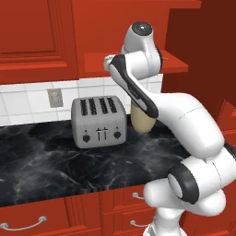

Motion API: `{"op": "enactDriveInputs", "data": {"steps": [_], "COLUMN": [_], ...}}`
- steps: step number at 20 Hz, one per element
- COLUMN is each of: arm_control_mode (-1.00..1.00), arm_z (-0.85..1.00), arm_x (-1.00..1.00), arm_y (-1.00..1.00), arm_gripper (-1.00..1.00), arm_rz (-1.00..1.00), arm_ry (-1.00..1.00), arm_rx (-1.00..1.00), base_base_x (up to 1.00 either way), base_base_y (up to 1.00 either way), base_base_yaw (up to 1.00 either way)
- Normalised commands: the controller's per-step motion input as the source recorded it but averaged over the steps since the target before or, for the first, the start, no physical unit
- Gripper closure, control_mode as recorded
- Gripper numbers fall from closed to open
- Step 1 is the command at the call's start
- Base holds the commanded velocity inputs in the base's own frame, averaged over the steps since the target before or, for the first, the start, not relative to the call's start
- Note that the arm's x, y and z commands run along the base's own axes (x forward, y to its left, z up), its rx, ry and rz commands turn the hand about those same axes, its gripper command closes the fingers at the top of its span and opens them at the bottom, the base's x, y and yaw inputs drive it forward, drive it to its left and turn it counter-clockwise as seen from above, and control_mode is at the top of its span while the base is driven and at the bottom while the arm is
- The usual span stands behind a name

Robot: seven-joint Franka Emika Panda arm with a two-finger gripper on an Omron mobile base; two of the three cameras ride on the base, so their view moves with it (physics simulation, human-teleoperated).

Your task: Pick the dish brush and bar soap from the cabinet and place them on the counter.

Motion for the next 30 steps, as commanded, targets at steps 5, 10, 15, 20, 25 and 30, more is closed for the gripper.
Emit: {"op": "enactDriveInputs", "data": {"steps": [5, 10, 15, 20, 25, 30], "arm_control_mode": [-1.00, -1.00, -1.00, -1.00, -1.00, -1.00], "arm_z": [0.05, 0.00, 0.00, -0.02, -0.11, -0.28], "arm_x": [-0.61, -0.63, -0.65, -0.63, -0.57, -0.40], "arm_y": [0.00, 0.00, 0.00, 0.00, 0.01, 0.03], "arm_gripper": [1.00, 1.00, 1.00, 1.00, 1.00, 1.00], "arm_rz": [0.04, 0.05, 0.05, 0.06, 0.07, 0.08], "arm_ry": [0.01, 0.01, 0.03, 0.08, 0.09, 0.09], "arm_rx": [0.00, 0.00, 0.00, 0.00, 0.00, -0.03], "base_base_x": [0.00, 0.00, 0.00, 0.00, 0.00, 0.00], "base_base_y": [0.00, 0.00, 0.00, 0.00, 0.00, 0.00], "base_base_yaw": [0.00, 0.00, 0.00, 0.00, 0.00, 0.00]}}
